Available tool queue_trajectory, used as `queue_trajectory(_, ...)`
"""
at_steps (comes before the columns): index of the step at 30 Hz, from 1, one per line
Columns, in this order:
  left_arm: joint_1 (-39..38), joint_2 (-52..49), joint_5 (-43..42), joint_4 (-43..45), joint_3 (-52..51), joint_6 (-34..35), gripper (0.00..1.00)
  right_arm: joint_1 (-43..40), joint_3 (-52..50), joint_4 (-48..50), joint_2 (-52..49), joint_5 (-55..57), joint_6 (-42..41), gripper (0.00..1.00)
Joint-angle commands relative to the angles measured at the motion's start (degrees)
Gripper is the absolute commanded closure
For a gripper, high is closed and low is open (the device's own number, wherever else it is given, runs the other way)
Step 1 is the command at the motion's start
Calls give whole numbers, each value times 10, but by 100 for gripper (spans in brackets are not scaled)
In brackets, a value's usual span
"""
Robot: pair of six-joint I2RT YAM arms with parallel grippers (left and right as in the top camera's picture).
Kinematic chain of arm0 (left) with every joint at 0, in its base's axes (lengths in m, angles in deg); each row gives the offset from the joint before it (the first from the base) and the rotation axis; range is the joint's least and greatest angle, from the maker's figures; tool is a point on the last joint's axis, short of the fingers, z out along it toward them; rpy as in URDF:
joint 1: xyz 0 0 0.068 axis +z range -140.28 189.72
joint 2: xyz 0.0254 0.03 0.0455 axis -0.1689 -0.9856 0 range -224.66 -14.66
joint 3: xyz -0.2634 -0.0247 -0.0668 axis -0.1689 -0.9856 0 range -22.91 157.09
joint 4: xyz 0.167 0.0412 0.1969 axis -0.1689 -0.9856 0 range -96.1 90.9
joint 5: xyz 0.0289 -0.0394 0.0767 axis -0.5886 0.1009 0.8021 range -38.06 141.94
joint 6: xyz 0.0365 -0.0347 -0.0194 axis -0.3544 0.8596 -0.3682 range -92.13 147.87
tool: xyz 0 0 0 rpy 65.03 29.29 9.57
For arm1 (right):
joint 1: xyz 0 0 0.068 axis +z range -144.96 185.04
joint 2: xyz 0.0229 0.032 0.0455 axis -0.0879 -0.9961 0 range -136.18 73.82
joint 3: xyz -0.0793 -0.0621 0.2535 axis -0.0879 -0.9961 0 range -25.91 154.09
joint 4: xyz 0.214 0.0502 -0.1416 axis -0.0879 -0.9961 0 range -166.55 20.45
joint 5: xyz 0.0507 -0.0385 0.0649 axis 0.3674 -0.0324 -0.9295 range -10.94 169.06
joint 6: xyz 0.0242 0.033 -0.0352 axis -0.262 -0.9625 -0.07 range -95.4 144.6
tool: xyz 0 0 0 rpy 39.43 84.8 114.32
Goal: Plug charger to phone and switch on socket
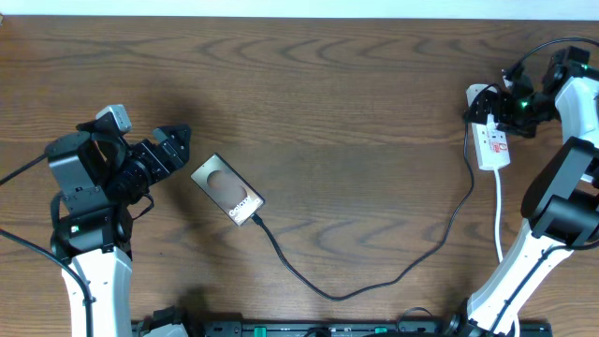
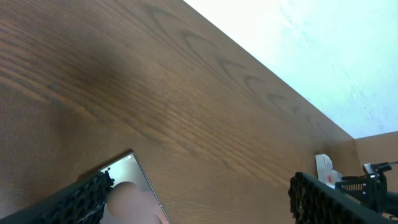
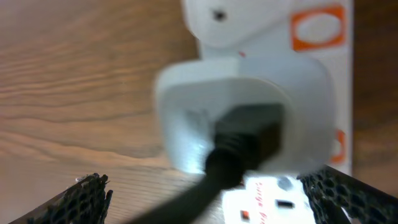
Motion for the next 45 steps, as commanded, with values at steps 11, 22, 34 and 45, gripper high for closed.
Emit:
queue_trajectory(11,2,-3,7,-1,9,-10,7,-5,128,-96,4,125,-44,1)
queue_trajectory(22,2,-3,7,-2,9,-10,7,-3,150,-111,5,126,-43,1)
queue_trajectory(34,2,-3,7,-3,9,-10,7,15,98,-36,5,40,13,1)
queue_trajectory(45,2,-3,7,-3,9,-10,7,26,39,-3,5,32,12,1)
